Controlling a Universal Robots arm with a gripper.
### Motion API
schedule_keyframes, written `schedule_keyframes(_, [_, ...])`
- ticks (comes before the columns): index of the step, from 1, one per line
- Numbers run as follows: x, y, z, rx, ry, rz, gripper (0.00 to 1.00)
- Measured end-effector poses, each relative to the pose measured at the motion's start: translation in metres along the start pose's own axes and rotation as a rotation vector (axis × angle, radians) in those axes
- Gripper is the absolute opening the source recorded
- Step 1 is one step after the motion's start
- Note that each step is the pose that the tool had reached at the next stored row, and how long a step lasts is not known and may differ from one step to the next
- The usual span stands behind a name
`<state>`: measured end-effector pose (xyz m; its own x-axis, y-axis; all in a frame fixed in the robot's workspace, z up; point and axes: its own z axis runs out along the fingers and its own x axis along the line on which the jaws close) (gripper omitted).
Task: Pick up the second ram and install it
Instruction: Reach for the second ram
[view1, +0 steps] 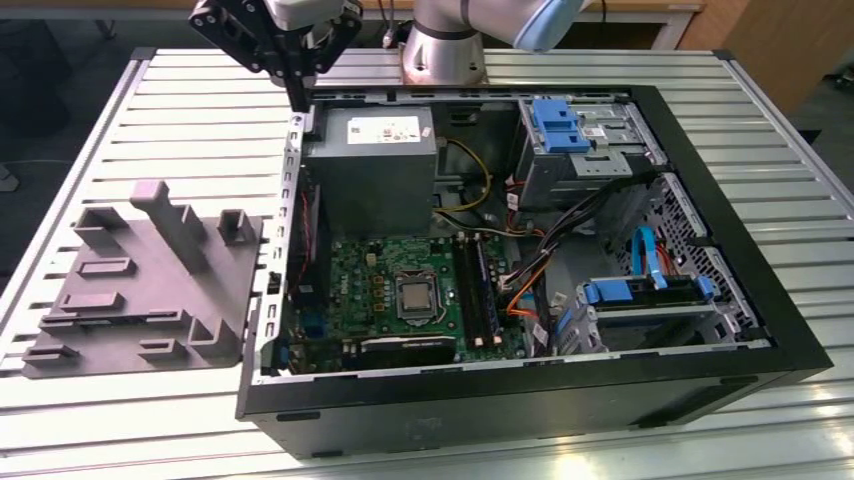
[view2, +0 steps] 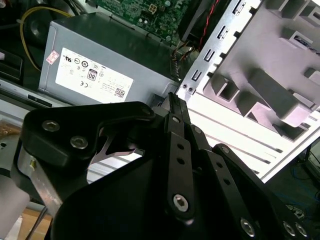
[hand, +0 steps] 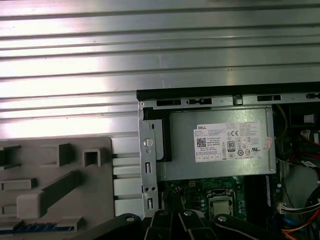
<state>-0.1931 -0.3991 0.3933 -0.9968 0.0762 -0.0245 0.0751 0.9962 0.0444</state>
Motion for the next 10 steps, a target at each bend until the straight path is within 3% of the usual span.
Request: schedule_keyframes(10, [0.0019,-0.0001,0.0000,0.0000,0.0000,0.000,0.11])
